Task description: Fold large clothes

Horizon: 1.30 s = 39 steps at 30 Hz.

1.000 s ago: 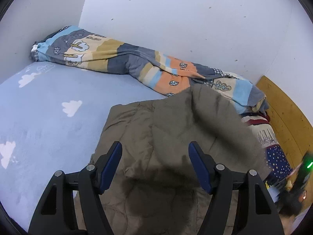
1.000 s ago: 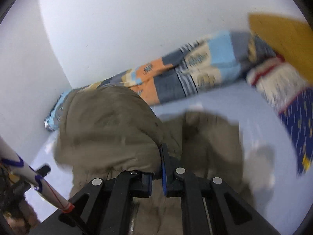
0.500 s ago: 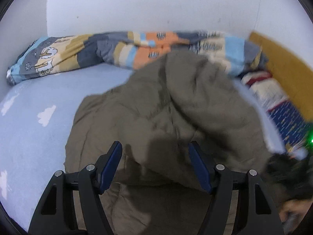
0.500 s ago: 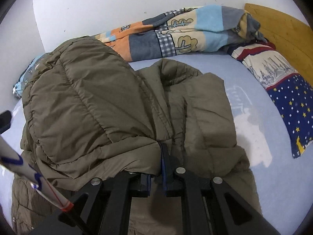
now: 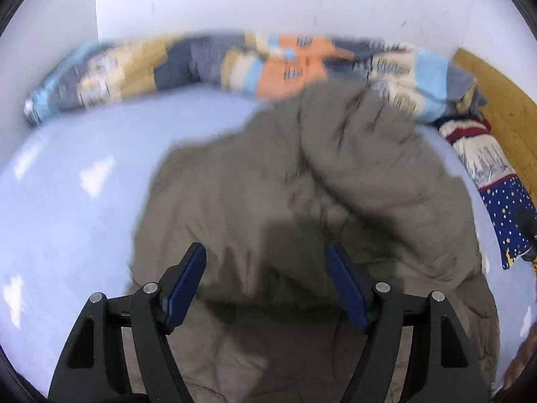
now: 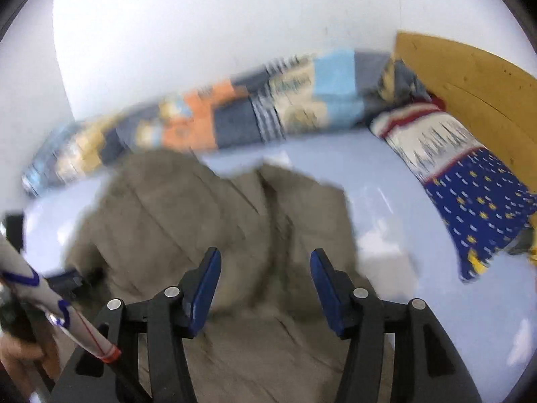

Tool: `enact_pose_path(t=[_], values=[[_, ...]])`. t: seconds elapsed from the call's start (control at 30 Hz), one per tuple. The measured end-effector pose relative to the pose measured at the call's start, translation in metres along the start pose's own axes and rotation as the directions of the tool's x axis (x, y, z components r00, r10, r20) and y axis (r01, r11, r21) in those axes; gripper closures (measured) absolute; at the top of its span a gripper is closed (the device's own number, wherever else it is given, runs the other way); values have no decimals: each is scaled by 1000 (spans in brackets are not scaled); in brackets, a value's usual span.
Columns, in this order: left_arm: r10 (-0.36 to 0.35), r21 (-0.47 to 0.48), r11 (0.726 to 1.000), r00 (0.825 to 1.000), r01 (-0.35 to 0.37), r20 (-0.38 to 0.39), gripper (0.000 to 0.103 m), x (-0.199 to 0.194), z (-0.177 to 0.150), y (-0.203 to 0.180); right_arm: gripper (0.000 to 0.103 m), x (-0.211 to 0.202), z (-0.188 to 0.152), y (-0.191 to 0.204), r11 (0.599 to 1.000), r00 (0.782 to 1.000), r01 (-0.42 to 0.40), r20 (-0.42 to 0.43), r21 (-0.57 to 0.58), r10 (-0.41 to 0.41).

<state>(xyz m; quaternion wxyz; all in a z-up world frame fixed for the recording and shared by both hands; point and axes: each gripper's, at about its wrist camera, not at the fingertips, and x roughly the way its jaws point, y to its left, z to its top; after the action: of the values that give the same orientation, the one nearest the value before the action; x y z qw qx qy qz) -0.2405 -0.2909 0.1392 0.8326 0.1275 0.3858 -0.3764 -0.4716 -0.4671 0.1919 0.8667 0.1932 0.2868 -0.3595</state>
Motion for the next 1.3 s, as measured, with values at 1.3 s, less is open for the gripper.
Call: enact_pose_path(t=[1.3], values=[[18,103,995,999,-14,-37,18,18,5,-13,45,84,-30,51,990,978,-133,-169,-53,123]])
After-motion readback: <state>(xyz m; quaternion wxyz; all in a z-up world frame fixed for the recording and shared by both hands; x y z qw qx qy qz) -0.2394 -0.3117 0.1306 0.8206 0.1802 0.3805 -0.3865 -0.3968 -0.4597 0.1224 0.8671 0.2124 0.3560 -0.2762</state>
